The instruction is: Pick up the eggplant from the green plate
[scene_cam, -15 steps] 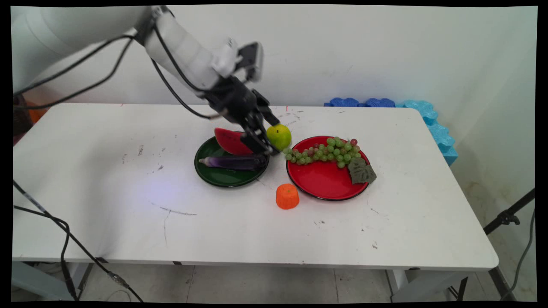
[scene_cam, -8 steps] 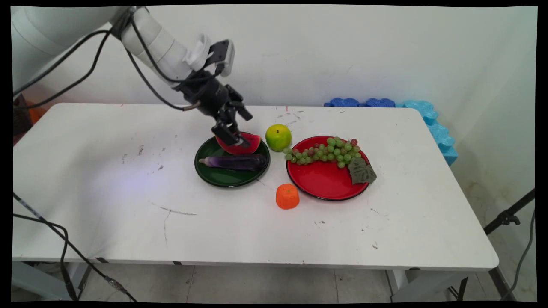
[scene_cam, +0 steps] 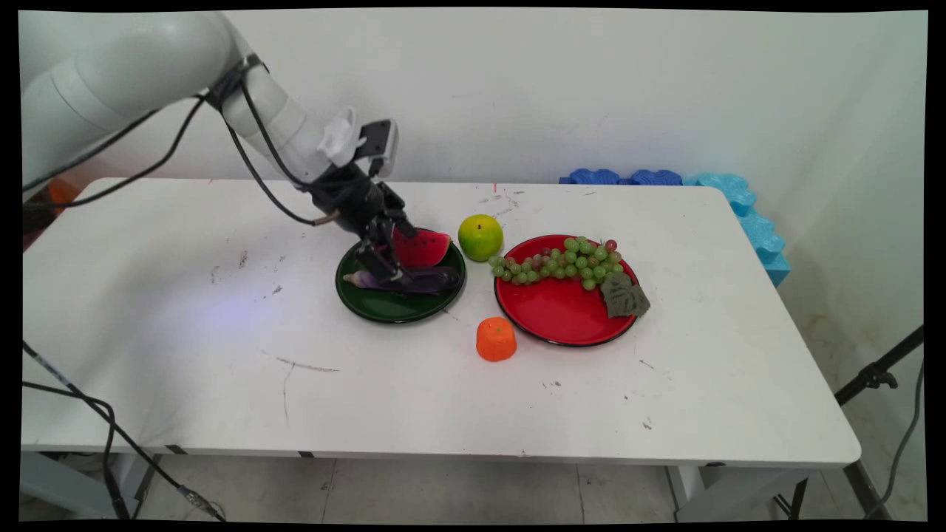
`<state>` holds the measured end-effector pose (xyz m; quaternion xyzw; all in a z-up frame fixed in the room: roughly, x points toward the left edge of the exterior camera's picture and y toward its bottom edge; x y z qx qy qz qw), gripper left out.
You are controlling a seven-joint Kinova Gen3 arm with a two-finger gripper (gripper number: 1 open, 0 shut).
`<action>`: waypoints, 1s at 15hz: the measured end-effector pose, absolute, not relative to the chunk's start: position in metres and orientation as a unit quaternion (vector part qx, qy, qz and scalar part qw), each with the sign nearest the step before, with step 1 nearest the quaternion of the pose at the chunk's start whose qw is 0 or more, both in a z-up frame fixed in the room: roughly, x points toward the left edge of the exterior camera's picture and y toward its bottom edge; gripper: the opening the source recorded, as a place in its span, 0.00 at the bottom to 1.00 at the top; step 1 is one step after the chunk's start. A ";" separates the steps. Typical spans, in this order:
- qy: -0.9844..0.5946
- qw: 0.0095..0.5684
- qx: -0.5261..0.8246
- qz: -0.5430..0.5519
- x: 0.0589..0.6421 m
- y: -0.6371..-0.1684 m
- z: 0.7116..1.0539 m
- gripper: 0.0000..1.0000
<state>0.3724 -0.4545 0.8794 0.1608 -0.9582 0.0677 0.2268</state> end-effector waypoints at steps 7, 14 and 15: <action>-0.960 0.201 0.182 0.069 0.382 -0.458 0.846 1.00; -0.959 0.189 0.199 0.074 0.388 -0.456 0.827 0.00; -0.959 0.189 0.200 0.074 0.389 -0.456 0.826 0.00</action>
